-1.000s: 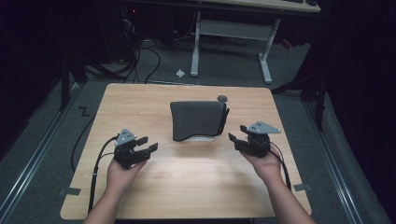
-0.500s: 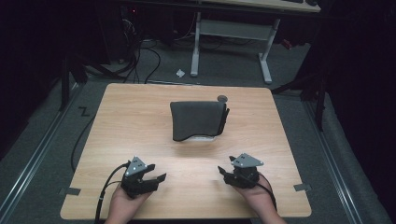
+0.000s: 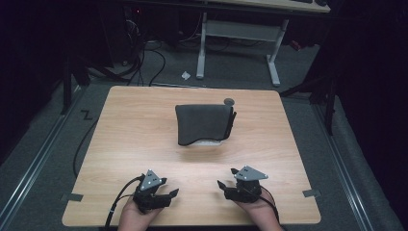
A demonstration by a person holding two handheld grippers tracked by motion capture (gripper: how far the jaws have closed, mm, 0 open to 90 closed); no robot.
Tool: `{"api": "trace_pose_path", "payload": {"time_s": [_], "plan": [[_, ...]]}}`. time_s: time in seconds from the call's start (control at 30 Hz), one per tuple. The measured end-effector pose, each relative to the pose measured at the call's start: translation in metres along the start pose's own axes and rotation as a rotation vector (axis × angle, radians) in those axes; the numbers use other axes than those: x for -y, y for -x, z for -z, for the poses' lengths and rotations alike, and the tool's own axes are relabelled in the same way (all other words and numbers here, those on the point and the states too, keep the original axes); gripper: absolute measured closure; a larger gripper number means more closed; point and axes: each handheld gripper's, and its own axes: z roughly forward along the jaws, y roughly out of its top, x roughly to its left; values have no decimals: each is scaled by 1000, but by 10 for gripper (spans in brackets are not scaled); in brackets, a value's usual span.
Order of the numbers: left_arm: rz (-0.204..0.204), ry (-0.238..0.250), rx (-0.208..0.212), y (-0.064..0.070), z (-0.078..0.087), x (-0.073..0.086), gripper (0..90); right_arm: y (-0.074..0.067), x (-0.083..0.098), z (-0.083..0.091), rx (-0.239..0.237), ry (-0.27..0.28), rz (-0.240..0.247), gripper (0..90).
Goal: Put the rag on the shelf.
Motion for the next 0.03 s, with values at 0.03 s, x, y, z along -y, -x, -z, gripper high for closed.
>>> {"api": "trace_pose_path", "payload": {"time_s": [0.03], "plan": [[6,4,0,0,0,0,364,2,0,1,-3,0,-15,265]]}}
